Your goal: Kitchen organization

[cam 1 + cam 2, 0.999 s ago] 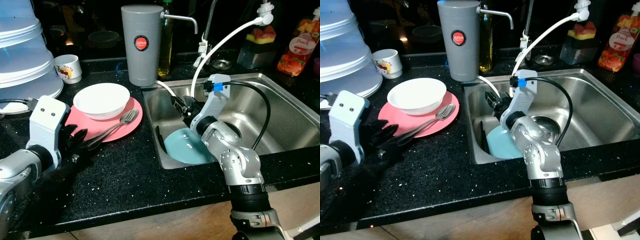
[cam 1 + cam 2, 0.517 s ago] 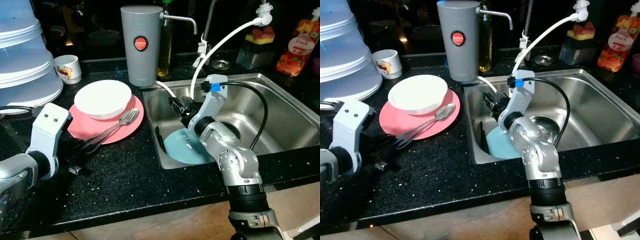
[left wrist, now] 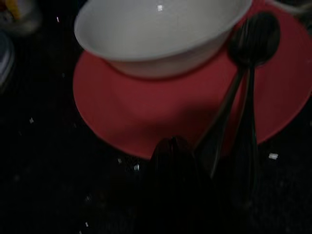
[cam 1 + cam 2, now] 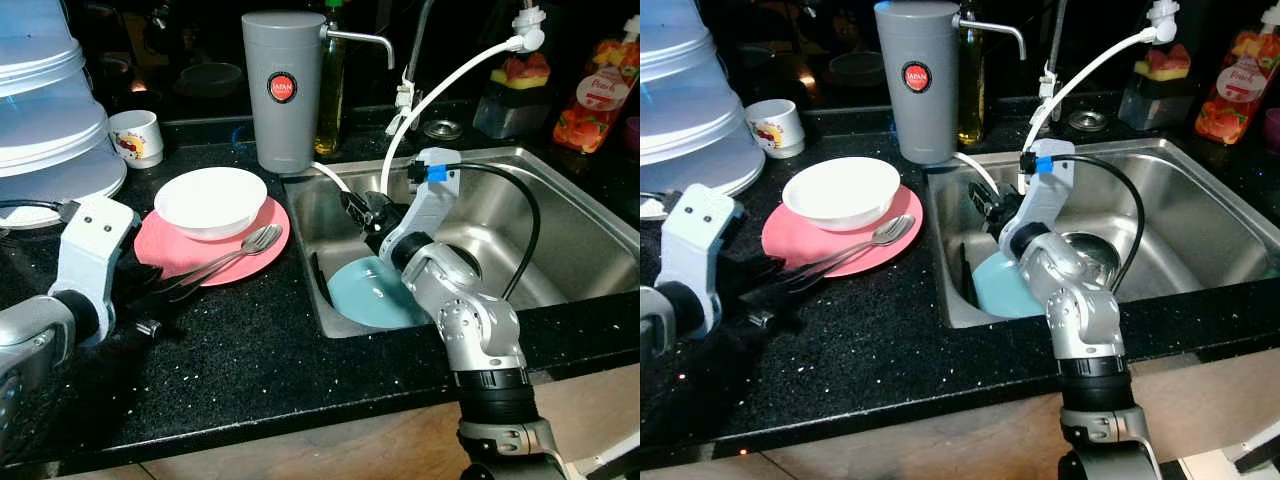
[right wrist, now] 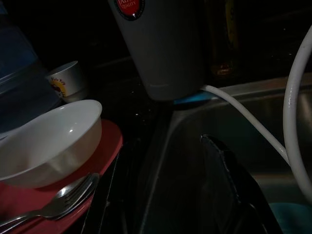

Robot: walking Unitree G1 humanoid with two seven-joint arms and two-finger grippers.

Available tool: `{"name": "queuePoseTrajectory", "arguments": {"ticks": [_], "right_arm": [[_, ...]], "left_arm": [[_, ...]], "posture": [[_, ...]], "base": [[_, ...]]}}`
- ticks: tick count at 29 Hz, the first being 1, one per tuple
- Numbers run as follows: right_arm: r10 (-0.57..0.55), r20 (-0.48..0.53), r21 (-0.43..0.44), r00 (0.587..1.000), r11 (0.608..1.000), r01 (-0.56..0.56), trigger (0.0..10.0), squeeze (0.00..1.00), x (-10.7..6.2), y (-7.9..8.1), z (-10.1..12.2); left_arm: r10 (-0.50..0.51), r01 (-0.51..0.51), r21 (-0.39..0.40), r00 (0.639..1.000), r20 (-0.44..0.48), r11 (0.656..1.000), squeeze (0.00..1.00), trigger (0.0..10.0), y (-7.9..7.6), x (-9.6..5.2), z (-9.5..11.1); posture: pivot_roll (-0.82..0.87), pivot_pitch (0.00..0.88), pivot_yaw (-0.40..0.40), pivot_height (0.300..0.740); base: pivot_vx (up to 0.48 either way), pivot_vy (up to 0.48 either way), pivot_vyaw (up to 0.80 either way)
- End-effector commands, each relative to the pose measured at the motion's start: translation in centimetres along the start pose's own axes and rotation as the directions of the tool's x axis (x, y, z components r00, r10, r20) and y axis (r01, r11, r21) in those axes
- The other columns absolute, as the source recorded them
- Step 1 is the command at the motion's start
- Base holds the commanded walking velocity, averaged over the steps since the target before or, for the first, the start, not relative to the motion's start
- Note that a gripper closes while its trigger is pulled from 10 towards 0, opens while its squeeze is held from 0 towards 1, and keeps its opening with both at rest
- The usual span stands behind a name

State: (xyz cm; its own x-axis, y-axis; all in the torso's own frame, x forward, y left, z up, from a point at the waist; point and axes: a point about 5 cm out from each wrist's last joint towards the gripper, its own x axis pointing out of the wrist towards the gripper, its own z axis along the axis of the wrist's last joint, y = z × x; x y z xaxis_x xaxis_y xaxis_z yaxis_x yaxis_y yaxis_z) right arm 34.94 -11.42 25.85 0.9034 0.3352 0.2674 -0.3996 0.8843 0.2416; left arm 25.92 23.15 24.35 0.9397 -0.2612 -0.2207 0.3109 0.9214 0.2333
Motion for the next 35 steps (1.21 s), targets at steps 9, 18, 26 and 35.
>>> {"name": "queuePoseTrajectory", "arguments": {"ticks": [9,18,26,35], "right_arm": [[-0.004,-0.003,0.023,1.000,1.000,0.004,10.0,0.00,0.2,-0.2,0.0],[-0.006,-0.003,0.026,1.000,1.000,0.007,10.0,0.00,0.2,-0.4,0.0],[-0.007,-0.005,0.031,1.000,0.999,0.007,10.0,0.00,0.2,-0.4,-0.1],[-0.001,-0.002,0.035,1.000,0.999,0.001,10.0,0.00,0.2,-0.2,0.0]], "left_arm": [[-0.073,0.075,-0.004,0.979,0.191,0.997,0.00,0.0,-0.8,-0.5,2.7],[-0.115,0.108,0.039,0.937,0.329,0.993,0.00,0.0,-1.5,-0.7,4.6],[0.138,-0.151,0.075,0.978,0.158,0.986,1.00,10.0,1.6,-1.1,2.5],[0.048,-0.050,0.008,0.986,0.159,0.999,1.00,10.0,0.9,-1.3,2.0]], "posture": [[0.08,0.061,0.044,0.740],[0.08,0.062,0.044,0.740],[0.08,0.062,0.046,0.740],[0.08,0.064,0.043,0.740]], "base": [[0.000,0.000,0.00],[0.000,0.000,0.00],[0.000,0.000,0.00],[0.000,0.000,0.00]]}}
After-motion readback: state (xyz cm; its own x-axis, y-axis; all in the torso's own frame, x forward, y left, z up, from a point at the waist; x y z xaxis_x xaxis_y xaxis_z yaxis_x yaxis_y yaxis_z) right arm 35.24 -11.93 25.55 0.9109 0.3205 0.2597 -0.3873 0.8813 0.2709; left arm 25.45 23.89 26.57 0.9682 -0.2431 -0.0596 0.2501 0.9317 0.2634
